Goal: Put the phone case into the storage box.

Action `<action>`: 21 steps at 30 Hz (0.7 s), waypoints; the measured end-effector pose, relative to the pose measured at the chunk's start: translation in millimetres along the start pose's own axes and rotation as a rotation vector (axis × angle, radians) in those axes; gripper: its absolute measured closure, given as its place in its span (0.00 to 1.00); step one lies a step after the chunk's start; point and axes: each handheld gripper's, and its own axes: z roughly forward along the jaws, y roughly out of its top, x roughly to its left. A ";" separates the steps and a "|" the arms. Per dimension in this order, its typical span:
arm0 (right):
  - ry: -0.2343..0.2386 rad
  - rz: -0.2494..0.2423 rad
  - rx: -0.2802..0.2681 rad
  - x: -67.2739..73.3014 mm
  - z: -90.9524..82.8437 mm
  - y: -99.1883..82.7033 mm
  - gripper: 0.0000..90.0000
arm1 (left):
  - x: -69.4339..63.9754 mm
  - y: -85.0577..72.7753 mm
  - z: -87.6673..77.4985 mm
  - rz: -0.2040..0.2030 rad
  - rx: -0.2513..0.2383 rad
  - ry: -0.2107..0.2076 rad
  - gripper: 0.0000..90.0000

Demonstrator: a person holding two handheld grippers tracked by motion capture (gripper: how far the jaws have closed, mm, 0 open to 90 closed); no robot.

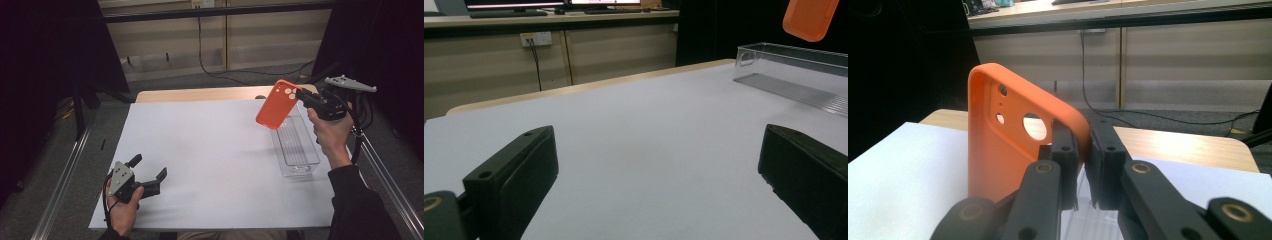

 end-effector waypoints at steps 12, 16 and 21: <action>-0.035 -0.010 -0.011 -11.3 0.4 6.5 0.92 | -0.6 -0.3 1.0 -0.009 0.000 0.002 0.03; -0.050 -0.008 -0.012 -16.3 1.4 8.3 0.92 | -0.4 -0.2 1.0 -0.005 0.002 0.002 0.03; -0.070 -0.012 -0.009 -20.9 2.8 11.0 0.92 | 1.0 -0.5 0.6 -0.009 0.005 0.005 0.03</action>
